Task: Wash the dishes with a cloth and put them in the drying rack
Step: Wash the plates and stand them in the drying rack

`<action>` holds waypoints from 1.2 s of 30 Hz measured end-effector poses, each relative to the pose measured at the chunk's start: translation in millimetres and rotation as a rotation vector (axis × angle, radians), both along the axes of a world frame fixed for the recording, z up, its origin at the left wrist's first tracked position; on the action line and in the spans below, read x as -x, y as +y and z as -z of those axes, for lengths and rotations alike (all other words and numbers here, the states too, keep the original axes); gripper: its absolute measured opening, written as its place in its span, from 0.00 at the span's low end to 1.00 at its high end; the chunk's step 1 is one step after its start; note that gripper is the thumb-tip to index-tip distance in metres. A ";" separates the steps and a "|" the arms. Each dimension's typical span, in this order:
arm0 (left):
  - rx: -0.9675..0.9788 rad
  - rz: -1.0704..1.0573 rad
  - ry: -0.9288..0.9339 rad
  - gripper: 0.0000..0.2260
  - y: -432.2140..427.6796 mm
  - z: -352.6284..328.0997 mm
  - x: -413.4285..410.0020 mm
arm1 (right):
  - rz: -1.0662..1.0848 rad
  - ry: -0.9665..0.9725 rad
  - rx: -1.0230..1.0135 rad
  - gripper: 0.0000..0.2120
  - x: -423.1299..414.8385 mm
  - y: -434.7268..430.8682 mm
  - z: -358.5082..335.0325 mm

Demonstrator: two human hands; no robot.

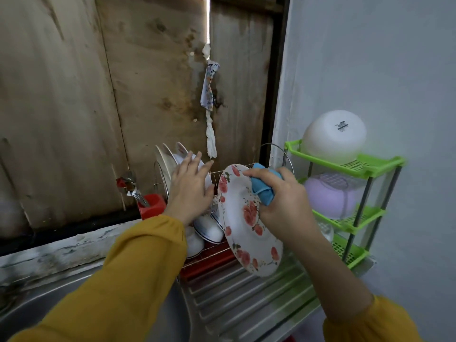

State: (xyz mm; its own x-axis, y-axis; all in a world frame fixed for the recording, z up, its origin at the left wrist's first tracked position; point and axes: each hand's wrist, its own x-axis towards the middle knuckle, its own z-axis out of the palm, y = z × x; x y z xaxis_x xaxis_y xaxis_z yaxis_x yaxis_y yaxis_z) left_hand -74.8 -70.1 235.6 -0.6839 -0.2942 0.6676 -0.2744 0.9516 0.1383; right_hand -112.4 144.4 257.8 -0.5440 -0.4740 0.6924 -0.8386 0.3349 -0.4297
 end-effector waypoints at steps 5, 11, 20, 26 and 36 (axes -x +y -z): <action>0.150 -0.090 -0.115 0.30 -24.8 -4.3 9.9 | 0.005 0.096 0.066 0.30 12.1 -15.3 -26.3; 0.181 -0.094 -0.075 0.30 -34.3 6.2 13.7 | 0.019 0.255 0.193 0.28 37.5 -51.3 -30.4; 0.244 -0.100 -0.038 0.30 -40.2 10.6 15.4 | -0.033 0.382 0.297 0.27 84.5 -107.9 4.0; 0.272 -0.103 -0.005 0.29 -39.7 13.8 16.3 | -0.107 0.347 0.277 0.25 105.8 -136.5 35.1; 0.319 -0.120 -0.012 0.28 -44.4 17.3 16.9 | -0.228 0.255 0.190 0.29 120.9 -160.5 84.1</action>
State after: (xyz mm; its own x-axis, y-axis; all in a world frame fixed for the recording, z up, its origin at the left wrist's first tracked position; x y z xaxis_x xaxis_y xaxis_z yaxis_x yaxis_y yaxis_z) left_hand -91.7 -114.6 218.3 -0.6651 -0.1512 0.7313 -0.3872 0.9072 -0.1645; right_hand -233.3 -16.0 173.8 -0.2384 -0.4134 0.8788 -0.9703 0.0624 -0.2339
